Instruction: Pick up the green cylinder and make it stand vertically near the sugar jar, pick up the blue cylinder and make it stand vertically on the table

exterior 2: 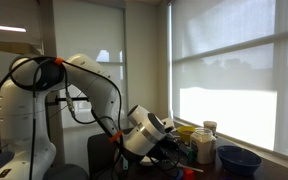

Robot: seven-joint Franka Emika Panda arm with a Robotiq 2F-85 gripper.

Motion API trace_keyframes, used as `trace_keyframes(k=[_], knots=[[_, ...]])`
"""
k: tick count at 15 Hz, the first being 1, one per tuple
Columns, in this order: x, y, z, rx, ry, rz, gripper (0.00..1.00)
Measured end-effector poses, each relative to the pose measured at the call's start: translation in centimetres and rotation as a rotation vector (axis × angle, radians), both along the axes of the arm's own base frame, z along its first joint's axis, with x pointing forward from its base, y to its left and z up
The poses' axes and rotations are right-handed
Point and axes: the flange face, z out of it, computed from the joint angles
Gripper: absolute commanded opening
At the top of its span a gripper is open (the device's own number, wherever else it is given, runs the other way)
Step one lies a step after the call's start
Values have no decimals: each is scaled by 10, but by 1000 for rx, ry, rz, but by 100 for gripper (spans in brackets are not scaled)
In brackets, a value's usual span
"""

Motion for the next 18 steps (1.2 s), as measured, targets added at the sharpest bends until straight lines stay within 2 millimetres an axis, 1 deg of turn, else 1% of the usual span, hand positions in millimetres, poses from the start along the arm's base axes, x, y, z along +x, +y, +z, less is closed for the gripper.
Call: trace_keyframes(k=[3, 6, 9, 11, 15, 18], knots=[[1, -2, 10, 26, -19, -45, 100], [-3, 1, 3, 51, 5, -72, 100], [-6, 9, -6, 65, 39, -88, 100], [-5, 15, -4, 78, 46, -98, 100], [1, 32, 13, 111, 40, -116, 100], [6, 46, 38, 124, 52, -130, 100]])
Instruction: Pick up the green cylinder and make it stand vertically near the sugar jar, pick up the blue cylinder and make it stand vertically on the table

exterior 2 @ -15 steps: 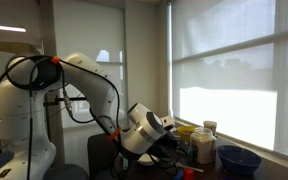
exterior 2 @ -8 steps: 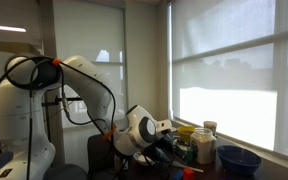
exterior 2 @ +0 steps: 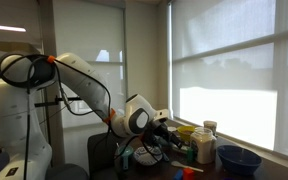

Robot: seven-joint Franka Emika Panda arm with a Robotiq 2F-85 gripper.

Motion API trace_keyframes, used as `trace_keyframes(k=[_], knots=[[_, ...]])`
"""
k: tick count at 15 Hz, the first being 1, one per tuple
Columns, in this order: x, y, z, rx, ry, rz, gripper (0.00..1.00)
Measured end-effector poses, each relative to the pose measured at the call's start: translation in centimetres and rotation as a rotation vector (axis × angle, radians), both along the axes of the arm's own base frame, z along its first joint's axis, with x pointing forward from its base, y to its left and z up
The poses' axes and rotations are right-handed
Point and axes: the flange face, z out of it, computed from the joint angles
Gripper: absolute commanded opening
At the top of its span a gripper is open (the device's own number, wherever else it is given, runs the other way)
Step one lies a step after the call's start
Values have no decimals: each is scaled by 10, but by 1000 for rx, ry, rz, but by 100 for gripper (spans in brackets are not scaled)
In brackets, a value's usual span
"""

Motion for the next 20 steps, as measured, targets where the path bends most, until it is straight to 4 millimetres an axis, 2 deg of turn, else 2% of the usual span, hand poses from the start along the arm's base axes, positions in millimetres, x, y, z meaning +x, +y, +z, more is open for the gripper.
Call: trace_keyframes(k=[2, 5, 6, 10, 14, 20], knots=[[1, 9, 26, 13, 24, 3, 100], [-3, 11, 78, 21, 56, 32, 100], [-4, 10, 81, 17, 50, 29, 100], [-2, 10, 61, 12, 76, 27, 100], [-2, 8, 60, 9, 79, 29, 100], [-3, -18, 56, 13, 258, 211, 100]])
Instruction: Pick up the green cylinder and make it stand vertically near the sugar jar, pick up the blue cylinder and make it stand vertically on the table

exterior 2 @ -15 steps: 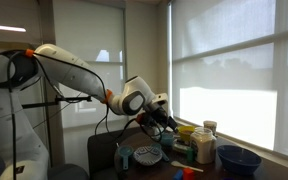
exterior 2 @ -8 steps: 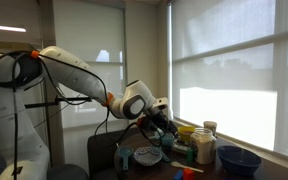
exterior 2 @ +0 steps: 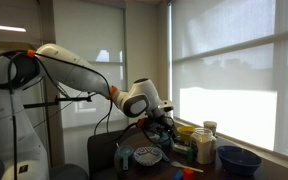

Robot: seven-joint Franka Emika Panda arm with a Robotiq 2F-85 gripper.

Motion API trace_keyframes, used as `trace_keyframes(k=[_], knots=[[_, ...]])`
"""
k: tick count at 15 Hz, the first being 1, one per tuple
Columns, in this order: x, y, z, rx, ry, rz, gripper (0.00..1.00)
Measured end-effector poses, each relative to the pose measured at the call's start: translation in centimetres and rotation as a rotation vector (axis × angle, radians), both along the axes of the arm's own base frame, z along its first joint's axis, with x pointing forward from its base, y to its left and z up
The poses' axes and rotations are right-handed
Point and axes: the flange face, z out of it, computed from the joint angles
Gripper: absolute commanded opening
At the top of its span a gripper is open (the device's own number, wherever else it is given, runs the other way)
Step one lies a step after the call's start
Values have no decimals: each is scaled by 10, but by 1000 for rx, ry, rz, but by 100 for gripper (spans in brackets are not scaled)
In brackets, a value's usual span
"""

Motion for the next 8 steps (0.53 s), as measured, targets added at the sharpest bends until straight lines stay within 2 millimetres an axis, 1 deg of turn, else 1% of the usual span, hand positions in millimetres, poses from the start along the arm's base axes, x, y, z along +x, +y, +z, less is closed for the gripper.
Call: trace_keyframes(k=[5, 8], knots=[[-3, -34, 12, -24, 179, 183, 100], [-5, -50, 7, -49, 265, 252, 100]])
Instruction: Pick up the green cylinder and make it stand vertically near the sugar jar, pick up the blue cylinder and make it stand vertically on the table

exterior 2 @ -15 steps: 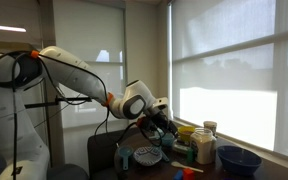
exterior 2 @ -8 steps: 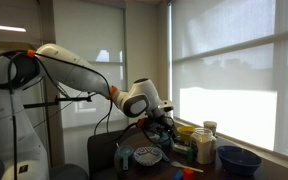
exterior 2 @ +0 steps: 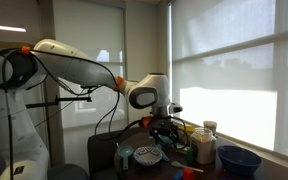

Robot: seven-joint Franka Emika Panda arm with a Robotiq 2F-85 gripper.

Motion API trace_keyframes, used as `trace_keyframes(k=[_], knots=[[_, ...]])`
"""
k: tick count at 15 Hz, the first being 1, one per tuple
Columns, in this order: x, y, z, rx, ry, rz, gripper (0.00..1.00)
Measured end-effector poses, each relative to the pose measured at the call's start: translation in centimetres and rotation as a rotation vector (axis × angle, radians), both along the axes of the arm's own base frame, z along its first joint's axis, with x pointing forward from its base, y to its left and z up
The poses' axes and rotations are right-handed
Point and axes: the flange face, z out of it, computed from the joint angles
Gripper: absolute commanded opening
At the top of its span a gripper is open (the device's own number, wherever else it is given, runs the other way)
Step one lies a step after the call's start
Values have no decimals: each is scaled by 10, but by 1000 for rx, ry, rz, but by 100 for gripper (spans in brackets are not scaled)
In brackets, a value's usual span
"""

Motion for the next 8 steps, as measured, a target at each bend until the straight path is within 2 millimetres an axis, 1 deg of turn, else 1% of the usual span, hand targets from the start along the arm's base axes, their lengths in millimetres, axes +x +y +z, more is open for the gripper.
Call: trace_keyframes(k=[2, 4, 8], knots=[[1, -7, -8, -22, 40, 32, 100], [4, -10, -18, -42, 81, 54, 100], [11, -5, -35, -109, 148, 101, 100]])
